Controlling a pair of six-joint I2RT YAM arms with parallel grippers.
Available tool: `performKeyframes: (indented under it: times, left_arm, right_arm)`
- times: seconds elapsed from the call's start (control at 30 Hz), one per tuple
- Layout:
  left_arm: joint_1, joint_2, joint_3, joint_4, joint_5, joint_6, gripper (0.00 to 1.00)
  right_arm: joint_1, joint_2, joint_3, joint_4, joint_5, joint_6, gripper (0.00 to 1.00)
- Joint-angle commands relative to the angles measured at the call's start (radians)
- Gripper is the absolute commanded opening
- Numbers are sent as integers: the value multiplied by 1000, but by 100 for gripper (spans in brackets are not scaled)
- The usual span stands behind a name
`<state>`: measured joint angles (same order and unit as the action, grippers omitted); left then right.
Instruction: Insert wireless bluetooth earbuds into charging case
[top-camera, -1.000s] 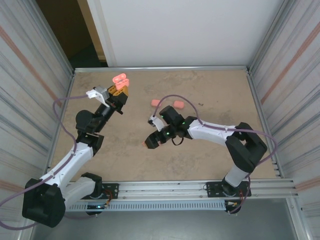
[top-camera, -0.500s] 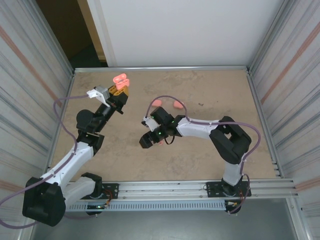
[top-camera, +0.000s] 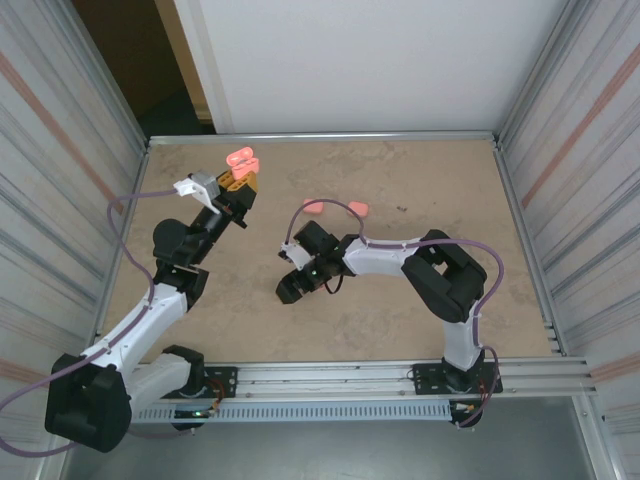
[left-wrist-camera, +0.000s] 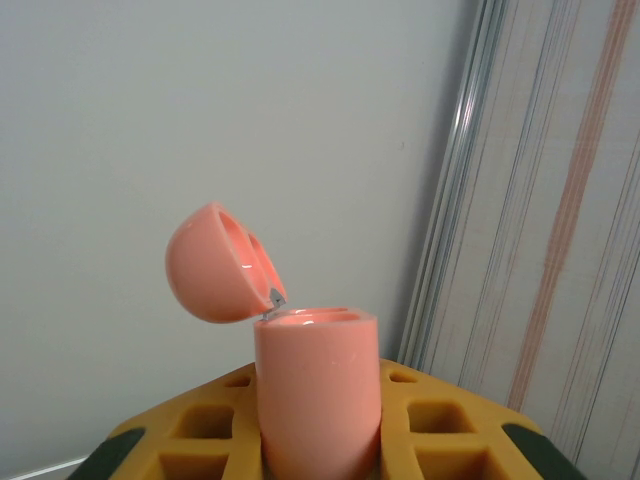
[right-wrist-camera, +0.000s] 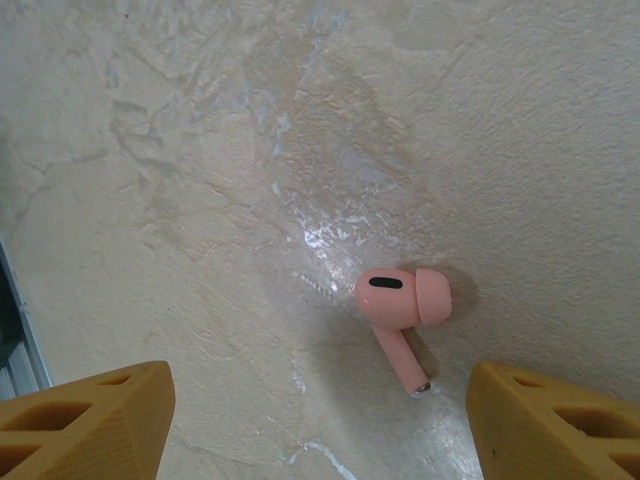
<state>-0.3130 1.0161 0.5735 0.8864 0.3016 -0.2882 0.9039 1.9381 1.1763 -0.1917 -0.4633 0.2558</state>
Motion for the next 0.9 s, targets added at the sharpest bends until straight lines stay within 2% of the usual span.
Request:
performKeyframes:
  times: [0.0, 0.87]
  left_arm:
    - [5, -4, 3, 26, -10, -2, 0]
    - [5, -1, 6, 23, -4, -6, 0]
  right_arm:
    - [16, 24, 25, -30, -1, 20, 76]
    - [87, -2, -7, -6, -62, 53, 76]
